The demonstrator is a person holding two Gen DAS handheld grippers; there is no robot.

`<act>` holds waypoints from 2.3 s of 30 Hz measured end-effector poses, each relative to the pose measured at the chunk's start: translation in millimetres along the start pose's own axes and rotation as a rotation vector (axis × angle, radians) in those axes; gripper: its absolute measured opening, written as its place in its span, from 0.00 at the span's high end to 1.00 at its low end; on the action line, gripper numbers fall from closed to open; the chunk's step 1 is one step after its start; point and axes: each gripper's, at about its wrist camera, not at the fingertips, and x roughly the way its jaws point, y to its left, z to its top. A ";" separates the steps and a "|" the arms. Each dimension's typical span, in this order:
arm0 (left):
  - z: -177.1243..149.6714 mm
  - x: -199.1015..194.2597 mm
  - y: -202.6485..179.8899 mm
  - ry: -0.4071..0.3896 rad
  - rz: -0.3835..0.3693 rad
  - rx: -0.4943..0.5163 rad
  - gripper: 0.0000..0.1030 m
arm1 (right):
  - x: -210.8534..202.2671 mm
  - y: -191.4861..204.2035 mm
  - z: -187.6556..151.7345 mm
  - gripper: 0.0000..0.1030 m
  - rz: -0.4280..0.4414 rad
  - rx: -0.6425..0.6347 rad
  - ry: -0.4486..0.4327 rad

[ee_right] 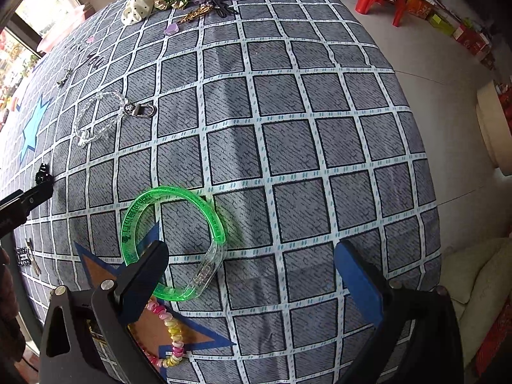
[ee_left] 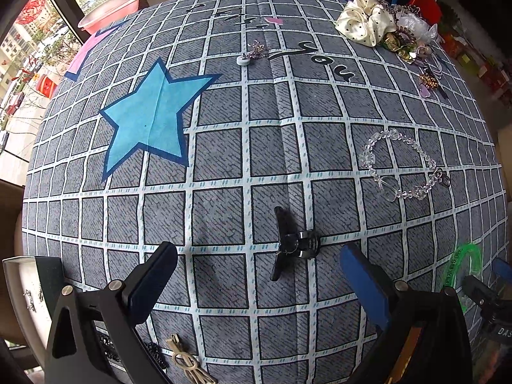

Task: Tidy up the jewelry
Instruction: 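Grasp the black claw clip with the left tool while the right tool grasps the green bangle, then carry the claw clip and bangle into the white box and open both tools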

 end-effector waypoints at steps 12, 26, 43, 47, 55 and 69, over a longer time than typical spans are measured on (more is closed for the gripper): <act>14.1 2.3 -25.4 -0.023 -0.027 0.046 0.26 | 24.2 34.9 25.3 0.14 -0.025 -0.129 -0.046; 3.8 -30.8 -42.9 -0.059 -0.117 0.067 0.69 | 21.7 59.4 28.9 0.76 -0.017 -0.180 -0.072; -46.1 -83.8 28.6 -0.114 -0.119 -0.011 0.69 | -45.1 61.2 5.8 0.93 0.151 -0.038 -0.083; -59.5 -91.1 49.8 -0.121 -0.112 -0.046 0.69 | -62.6 75.5 5.5 0.93 0.179 -0.033 -0.085; -80.2 -107.0 101.8 -0.150 -0.086 -0.116 0.69 | -80.6 129.8 6.0 0.93 0.223 -0.114 -0.098; -154.6 -123.0 223.4 -0.144 0.015 -0.339 0.69 | -89.6 284.3 -21.0 0.93 0.355 -0.410 -0.076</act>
